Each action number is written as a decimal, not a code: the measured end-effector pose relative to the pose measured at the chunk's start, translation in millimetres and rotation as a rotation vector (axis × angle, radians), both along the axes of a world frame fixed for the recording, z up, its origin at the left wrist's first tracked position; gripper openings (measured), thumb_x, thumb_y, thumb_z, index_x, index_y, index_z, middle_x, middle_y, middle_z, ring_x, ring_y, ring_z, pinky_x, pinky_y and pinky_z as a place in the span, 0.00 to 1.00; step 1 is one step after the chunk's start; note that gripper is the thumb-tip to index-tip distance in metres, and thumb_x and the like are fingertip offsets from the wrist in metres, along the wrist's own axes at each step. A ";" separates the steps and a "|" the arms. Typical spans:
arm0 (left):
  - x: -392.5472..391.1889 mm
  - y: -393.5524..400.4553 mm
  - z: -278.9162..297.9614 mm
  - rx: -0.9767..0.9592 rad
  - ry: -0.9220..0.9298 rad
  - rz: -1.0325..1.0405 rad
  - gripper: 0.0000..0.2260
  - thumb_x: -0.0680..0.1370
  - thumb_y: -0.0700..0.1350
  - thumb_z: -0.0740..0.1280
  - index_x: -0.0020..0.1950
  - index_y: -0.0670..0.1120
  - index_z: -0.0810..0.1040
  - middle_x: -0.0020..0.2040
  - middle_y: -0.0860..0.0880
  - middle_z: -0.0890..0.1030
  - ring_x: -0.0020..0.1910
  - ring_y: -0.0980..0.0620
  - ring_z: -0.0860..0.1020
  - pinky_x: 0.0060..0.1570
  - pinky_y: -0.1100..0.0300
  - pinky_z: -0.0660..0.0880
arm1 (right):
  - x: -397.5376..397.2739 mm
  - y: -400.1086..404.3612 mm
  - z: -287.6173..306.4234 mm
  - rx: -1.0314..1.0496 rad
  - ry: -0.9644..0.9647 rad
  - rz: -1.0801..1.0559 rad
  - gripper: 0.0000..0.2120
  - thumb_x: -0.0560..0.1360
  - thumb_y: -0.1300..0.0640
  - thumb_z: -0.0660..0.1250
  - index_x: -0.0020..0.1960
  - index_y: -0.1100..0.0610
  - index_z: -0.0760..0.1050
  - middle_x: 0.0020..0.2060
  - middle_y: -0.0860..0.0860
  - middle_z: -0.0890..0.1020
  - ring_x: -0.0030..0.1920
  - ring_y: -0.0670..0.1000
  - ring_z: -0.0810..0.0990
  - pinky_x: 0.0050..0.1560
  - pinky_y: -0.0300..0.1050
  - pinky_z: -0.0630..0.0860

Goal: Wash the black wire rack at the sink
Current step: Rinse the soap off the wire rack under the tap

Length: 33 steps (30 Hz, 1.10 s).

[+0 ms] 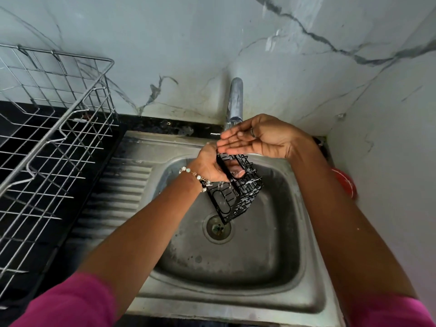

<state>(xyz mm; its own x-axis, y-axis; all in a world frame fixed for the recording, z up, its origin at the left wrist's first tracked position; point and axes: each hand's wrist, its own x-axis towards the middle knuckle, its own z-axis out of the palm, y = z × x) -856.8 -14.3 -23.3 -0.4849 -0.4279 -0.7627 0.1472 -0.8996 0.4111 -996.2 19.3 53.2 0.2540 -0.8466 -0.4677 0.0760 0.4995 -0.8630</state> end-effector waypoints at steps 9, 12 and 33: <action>10.3 -1.4 -5.1 0.066 0.037 0.231 0.31 0.81 0.60 0.44 0.47 0.36 0.74 0.39 0.42 0.73 0.38 0.46 0.72 0.47 0.47 0.74 | 6.6 -2.0 1.0 0.031 0.007 0.028 0.17 0.78 0.75 0.49 0.63 0.74 0.70 0.56 0.70 0.78 0.58 0.65 0.79 0.58 0.55 0.76; 12.6 -5.6 -13.0 0.080 0.008 0.324 0.29 0.81 0.60 0.45 0.58 0.38 0.75 0.47 0.42 0.74 0.40 0.46 0.73 0.45 0.47 0.77 | 3.5 -1.9 0.0 0.030 0.081 -0.018 0.16 0.79 0.74 0.50 0.62 0.74 0.71 0.54 0.69 0.79 0.56 0.63 0.81 0.56 0.54 0.78; 22.2 -0.3 -4.3 0.139 0.216 0.572 0.28 0.81 0.59 0.52 0.59 0.34 0.72 0.59 0.35 0.75 0.56 0.38 0.76 0.58 0.41 0.73 | 10.6 -7.2 -5.3 0.061 0.338 -0.119 0.13 0.78 0.72 0.54 0.59 0.74 0.73 0.51 0.69 0.79 0.54 0.64 0.81 0.53 0.53 0.80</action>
<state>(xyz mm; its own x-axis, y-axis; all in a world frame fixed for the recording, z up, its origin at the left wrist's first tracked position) -834.7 -14.7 -27.6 -0.3577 -0.5691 -0.7404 0.6881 -0.6966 0.2029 -985.5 12.1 48.0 -0.0221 -0.8291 -0.5587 -0.1479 0.5554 -0.8183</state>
